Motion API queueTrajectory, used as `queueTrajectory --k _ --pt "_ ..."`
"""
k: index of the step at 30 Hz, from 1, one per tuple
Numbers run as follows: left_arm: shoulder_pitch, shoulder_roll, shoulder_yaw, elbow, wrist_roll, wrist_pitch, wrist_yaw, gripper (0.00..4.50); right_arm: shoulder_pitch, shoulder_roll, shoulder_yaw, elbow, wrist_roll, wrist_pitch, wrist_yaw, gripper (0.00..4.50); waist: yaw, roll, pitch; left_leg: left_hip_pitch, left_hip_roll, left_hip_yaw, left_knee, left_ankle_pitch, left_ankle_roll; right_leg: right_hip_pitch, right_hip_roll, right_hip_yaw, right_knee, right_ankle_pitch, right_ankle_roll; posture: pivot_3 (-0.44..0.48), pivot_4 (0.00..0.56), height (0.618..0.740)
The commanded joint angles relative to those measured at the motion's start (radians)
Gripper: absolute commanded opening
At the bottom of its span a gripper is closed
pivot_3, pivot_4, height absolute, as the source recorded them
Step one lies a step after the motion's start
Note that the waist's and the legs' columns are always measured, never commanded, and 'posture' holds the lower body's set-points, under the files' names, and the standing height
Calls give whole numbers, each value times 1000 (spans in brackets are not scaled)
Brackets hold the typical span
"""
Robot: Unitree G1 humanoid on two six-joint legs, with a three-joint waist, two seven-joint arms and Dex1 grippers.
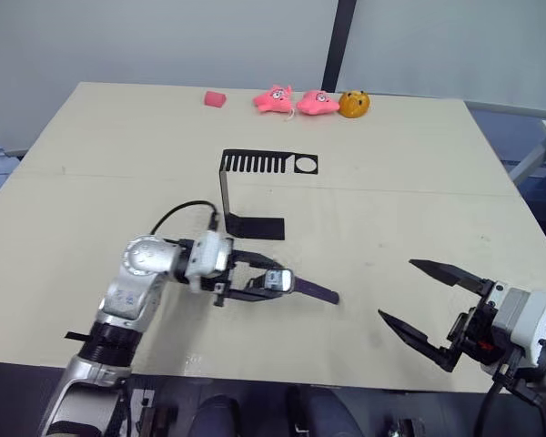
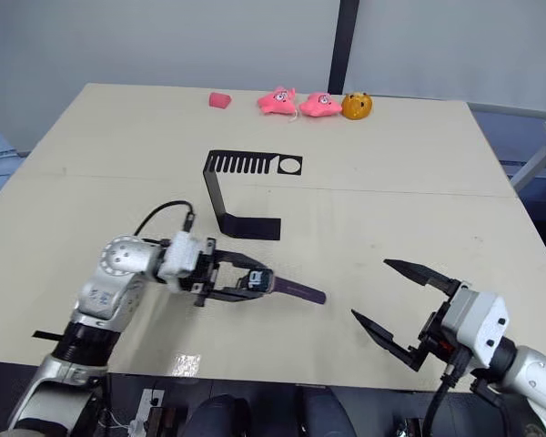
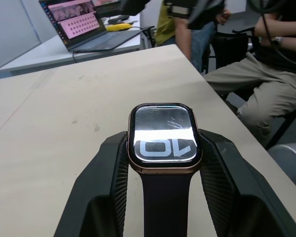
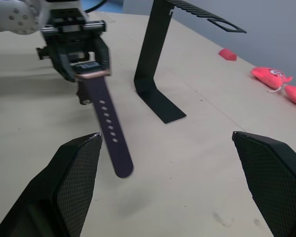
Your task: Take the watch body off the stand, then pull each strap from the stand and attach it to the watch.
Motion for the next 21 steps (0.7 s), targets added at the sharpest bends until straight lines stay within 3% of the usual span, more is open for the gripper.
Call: queueTrajectory --k 1,9,17,18,21 --pt "-25 -28 -89 24 117 -42 40 1582 18 -17 18 -62 35 31 17 4470 -1 0 0 0 0 0 0 0 0 0 0 0 0 0 0 0 150 740" --pt "-24 -1 -139 94 264 -7 124 1582 24 -38 22 -66 32 68 33 4470 -7 0 0 1 0 1 -2 1 -1 -1 1 1 0 0 0 0 150 740" --pt "3 -26 -127 117 269 36 172 1582 19 -50 -12 44 23 39 107 4470 1 0 0 0 0 1 -1 0 0 -1 0 1 -1 0 0 0 150 740" --pt "7 -20 -111 113 252 45 165 2638 20 -53 -18 53 22 36 117 4500 1 0 0 0 0 1 -1 0 0 -1 0 1 -1 0 0 0 150 740" --pt "46 23 -25 68 142 10 90 4081 31 -68 -55 69 28 28 152 4500 -4 0 0 1 0 1 -2 1 0 -1 0 1 0 0 0 0 150 740"
